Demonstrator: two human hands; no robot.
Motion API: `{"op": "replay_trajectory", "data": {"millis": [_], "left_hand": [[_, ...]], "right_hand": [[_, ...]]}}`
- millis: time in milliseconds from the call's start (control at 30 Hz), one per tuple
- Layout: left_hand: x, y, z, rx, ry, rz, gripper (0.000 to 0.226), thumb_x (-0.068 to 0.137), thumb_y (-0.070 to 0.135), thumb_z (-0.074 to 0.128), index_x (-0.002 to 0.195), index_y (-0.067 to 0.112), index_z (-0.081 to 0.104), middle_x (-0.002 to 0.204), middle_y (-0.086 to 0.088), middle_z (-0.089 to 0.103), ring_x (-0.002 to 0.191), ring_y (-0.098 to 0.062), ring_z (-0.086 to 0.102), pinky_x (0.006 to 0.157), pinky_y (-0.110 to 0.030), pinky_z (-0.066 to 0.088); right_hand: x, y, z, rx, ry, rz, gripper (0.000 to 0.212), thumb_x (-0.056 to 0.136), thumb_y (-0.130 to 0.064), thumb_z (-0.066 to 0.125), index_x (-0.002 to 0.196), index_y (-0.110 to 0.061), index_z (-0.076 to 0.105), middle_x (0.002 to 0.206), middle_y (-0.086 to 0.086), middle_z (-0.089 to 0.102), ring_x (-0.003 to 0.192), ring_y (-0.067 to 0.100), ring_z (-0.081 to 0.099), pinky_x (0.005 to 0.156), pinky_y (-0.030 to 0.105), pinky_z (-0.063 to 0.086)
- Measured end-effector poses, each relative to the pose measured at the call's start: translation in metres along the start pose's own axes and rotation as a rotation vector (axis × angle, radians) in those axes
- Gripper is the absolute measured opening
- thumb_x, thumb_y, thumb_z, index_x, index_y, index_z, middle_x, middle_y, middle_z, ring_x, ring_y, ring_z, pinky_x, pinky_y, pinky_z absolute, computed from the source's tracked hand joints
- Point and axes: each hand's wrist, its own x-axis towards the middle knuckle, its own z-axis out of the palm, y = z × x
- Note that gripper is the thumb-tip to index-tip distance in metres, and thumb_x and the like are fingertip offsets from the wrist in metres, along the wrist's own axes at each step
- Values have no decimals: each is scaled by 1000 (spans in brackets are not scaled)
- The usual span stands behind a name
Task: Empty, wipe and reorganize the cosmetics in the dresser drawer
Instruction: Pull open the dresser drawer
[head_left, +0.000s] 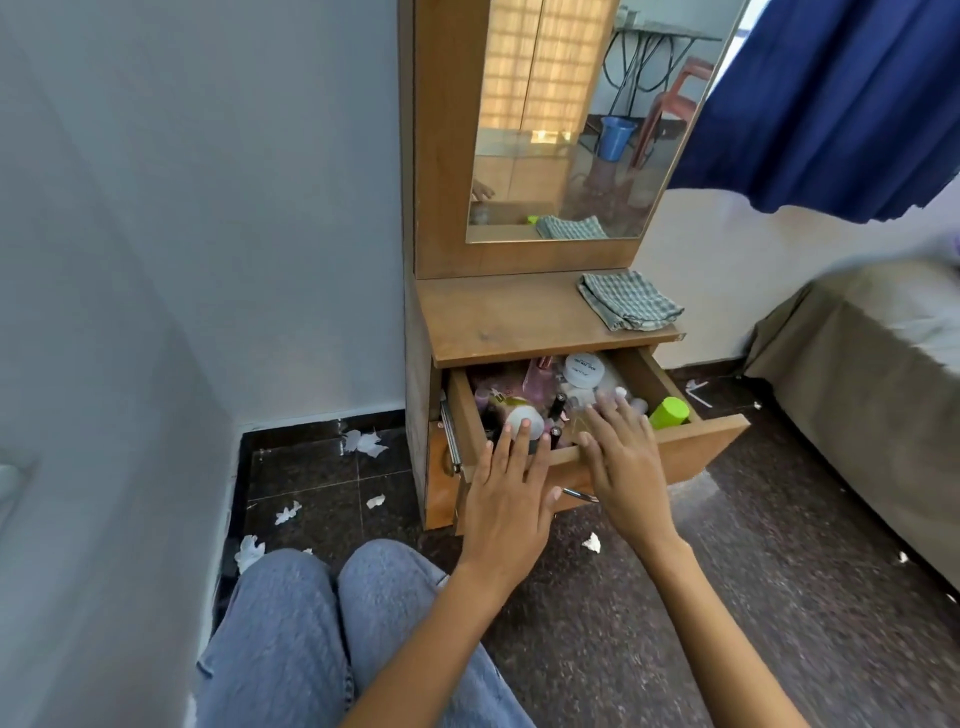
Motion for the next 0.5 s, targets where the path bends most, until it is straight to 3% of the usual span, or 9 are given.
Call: {"op": "replay_trajectory", "data": {"millis": [100,233,500], "left_hand": [[-19,10,-1,-2,-22,7,59,95,42,29,149,19,28,154,-10,29,142,-27,27,115,-42,10],[-39,22,-2,-1,-38,8,57,95,42,31,148,19,31,149,-11,38,135,-27,39,114,-41,17],[-71,46,-6,-67,-36,3,55,97,43,33,146,19,34,149,-9,38,135,-26,38,113,-42,24]], "right_hand": [[-20,6,3,-41,-91,-26,53,103,-42,22,137,-13,51,148,5,44,144,17,29,118,42,21],[-42,3,-10,-13,-78,22,47,102,-37,28,135,-16,54,144,1,49,138,15,40,115,39,26],[-71,-1,-30,24,-76,86,49,100,-37,28,134,-15,56,141,-3,52,135,12,43,114,34,26]]}}
